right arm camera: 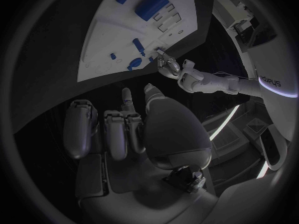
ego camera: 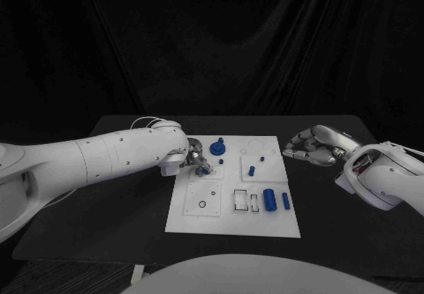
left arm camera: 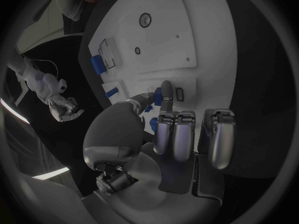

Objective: Assemble the parts on the task board

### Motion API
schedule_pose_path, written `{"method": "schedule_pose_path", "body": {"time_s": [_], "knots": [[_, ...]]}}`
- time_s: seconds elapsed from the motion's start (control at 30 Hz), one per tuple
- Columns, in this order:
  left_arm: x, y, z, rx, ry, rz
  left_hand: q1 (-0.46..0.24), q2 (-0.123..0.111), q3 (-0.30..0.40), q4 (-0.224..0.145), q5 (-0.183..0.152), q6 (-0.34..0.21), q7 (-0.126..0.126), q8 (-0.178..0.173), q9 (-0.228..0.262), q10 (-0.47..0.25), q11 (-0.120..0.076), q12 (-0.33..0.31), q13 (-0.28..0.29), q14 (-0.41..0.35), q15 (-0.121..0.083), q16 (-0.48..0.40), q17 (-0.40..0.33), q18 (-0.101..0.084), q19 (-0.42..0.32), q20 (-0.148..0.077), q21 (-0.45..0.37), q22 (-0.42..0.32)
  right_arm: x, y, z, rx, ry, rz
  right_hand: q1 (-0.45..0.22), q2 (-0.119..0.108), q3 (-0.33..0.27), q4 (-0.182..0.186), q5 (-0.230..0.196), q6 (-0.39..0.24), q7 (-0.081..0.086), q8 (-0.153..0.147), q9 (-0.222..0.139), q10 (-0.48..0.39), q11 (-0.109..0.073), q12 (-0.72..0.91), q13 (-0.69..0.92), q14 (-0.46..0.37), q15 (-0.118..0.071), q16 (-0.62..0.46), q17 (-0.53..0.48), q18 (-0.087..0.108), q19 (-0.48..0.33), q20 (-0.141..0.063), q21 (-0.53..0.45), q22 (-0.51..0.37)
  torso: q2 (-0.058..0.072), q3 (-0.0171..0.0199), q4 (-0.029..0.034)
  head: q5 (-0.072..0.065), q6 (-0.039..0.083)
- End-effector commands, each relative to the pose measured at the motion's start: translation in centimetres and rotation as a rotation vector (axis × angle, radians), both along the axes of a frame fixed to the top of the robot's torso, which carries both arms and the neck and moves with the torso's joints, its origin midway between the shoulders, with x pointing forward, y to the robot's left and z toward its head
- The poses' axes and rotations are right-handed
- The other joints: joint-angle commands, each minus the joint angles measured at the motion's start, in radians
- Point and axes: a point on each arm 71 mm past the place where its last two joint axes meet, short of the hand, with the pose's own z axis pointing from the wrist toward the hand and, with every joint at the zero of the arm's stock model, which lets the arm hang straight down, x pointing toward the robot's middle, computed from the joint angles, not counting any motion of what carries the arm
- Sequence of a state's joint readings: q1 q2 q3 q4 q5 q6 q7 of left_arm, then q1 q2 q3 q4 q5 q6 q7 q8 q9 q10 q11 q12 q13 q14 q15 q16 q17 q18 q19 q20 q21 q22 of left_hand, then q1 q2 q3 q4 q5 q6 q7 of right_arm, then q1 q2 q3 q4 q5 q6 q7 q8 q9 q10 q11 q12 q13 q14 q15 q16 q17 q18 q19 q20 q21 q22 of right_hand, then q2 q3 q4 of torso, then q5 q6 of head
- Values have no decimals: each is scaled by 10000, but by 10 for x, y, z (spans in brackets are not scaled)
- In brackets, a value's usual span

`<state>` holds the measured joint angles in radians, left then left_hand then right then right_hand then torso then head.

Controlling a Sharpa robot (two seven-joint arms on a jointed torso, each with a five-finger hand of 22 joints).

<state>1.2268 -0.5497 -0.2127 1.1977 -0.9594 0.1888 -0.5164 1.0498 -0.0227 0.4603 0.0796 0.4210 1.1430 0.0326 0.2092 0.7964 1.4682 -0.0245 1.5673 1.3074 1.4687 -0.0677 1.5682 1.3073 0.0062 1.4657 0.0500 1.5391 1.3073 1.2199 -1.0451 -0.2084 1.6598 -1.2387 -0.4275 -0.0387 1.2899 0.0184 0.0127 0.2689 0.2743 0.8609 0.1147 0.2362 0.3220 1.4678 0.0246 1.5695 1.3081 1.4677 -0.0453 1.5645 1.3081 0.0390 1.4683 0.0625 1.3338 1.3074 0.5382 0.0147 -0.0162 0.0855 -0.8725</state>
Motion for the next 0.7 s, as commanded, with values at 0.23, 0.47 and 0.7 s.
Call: {"method": "schedule_pose_path", "body": {"time_s": [0.23,0.47,0.7], "knots": [[-1,-4,-2,-293,-15,-86,-8,108,449,-398,-73,-91,26,-69,13,1026,-16,35,2634,1021,35,26,2635,71,623,-8,-69,2436,0,-1,-2,-64,86,-105,112,27,-1,-56,66,70,-22,47,-12,1030,66,13,2627,997,81,-50,2518,195,30,77,-57,1843,3,5,-1,-4,-1],[-1,-5,-3,-312,5,-129,-3,121,459,-398,-82,-96,28,-73,14,1026,-15,35,2634,1021,36,26,2635,75,610,-7,-81,2430,0,-1,-3,-90,144,-118,119,30,-2,-54,84,71,-19,47,-15,1030,69,13,2627,995,83,-58,2511,198,26,77,-69,1839,4,4,1,1,-1],[-1,-7,-3,-311,29,-158,-5,129,461,-393,-113,-102,33,-78,18,1026,-11,35,2634,1021,38,26,2635,79,598,-5,-93,2425,-1,-2,-5,-110,195,-132,119,30,-2,-54,84,71,-19,47,-15,1030,69,13,2627,995,83,-58,2511,198,26,77,-69,1839,7,3,-3,-18,-1]]}}
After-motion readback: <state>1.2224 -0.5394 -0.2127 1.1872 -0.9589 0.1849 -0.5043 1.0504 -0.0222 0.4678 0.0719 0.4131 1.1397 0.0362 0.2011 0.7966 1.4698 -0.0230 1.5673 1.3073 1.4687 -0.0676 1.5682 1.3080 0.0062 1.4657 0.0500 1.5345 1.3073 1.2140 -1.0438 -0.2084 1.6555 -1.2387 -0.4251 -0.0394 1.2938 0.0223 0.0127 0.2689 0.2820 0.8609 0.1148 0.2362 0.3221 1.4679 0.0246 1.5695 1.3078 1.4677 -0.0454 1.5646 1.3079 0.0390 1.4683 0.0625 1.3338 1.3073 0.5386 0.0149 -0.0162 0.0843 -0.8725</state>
